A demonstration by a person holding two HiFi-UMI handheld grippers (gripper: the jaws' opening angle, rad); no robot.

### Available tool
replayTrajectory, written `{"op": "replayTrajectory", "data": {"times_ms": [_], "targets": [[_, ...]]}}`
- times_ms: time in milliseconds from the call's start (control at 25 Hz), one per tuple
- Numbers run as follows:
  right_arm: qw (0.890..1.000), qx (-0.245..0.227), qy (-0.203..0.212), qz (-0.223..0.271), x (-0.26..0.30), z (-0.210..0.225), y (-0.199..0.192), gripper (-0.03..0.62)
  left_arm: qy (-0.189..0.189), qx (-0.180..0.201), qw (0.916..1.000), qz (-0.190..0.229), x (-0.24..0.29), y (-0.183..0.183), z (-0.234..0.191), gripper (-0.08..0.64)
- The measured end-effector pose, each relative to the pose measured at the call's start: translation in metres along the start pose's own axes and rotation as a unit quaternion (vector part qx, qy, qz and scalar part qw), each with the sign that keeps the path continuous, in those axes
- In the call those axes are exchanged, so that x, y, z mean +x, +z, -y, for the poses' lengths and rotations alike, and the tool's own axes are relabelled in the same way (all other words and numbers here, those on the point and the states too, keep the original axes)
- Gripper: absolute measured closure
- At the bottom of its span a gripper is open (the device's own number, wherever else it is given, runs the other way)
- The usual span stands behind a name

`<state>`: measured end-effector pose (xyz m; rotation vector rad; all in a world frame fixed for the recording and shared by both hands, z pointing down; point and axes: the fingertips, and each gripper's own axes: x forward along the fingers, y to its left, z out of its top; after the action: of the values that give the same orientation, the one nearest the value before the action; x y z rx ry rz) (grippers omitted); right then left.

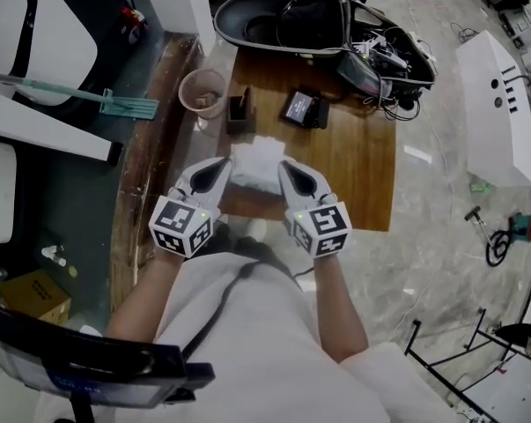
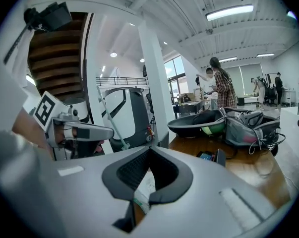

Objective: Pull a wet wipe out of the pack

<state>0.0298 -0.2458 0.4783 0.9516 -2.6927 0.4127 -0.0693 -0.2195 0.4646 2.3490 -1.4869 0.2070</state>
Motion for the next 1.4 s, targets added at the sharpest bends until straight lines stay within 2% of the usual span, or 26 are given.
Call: {"op": "replayTrajectory", "data": {"times_ms": [200,360,600,920,1200,1320,1400], "targets": [[1.000,0.007,-0.004,-0.019,0.015,0.001,-0.011,0.583,-0.008,-0.006,0.9998,-0.019,0.006,-0.010,-0.009,0.555],[0.999,0.017,-0.010,-0.027,0.027,-0.004,-0.015,0.583,-0.025,0.010,0.9990,-0.037,0.015,-0.015,-0.017,0.555],[0.997,0.021,-0.042,-0.063,0.042,0.004,-0.042,0.583,-0.066,0.011,0.9957,-0.064,0.033,-0.030,-0.022,0.555],[0.989,0.032,-0.061,-0.133,0.061,0.011,-0.090,0.581,-0.115,0.019,0.9867,-0.113,0.057,-0.064,-0.021,0.555],[0.982,0.049,-0.059,-0.175,0.068,0.008,-0.114,0.520,-0.153,0.036,0.9760,-0.151,0.069,-0.090,-0.003,0.552],[0.979,0.050,-0.058,-0.187,0.070,0.009,-0.121,0.508,-0.151,0.042,0.9742,-0.162,0.075,-0.098,0.000,0.516],[0.979,0.049,-0.059,-0.191,0.069,0.010,-0.122,0.505,-0.145,0.052,0.9734,-0.170,0.080,-0.105,0.000,0.466]]}}
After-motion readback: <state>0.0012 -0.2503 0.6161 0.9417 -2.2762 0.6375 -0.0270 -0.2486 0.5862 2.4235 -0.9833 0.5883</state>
